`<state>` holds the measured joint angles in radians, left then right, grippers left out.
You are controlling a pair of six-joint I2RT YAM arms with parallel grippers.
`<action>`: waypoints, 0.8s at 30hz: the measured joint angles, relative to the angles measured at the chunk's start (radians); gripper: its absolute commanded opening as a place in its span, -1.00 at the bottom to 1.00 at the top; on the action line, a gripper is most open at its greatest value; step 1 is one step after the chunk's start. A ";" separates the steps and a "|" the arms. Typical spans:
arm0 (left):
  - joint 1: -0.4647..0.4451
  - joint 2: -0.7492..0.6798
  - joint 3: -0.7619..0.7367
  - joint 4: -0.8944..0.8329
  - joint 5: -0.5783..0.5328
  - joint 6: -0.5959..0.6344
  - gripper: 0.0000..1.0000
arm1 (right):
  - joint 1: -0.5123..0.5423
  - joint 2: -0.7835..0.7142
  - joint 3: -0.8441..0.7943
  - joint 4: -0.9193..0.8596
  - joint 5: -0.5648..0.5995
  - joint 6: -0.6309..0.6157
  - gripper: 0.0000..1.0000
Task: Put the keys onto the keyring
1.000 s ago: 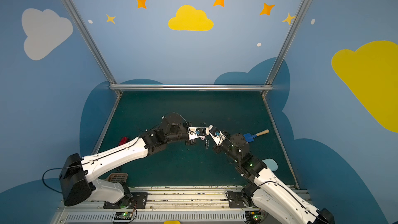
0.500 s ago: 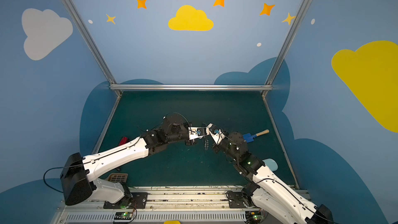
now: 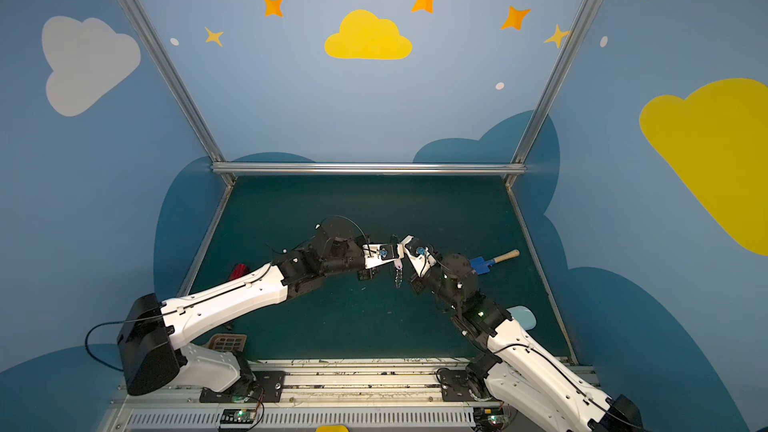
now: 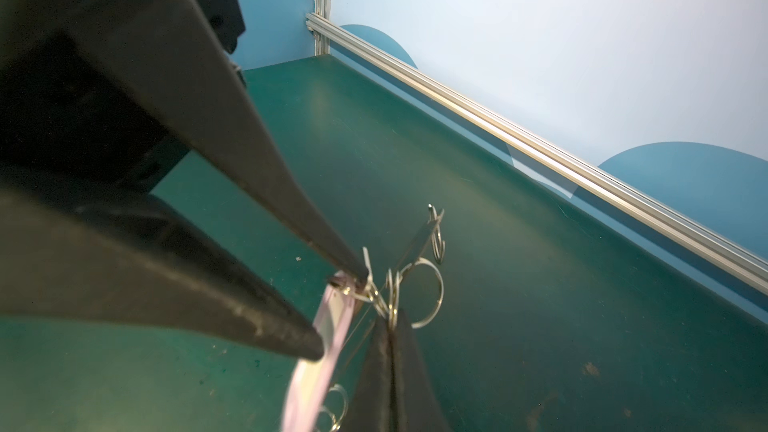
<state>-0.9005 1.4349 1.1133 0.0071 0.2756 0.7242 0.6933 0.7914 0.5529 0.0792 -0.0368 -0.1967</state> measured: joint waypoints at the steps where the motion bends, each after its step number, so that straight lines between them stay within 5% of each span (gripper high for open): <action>1: 0.000 0.000 -0.004 0.003 0.000 -0.007 -0.16 | 0.000 0.000 0.000 0.001 0.000 0.002 -1.00; 24: -0.005 -0.036 -0.069 0.012 0.101 -0.023 -0.01 | -0.024 0.002 0.001 0.041 -0.009 0.030 -1.00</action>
<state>-0.9054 1.3987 1.0439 0.0189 0.3771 0.7013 0.6689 0.7937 0.5537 0.1200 -0.0460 -0.1669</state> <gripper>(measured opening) 0.486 0.047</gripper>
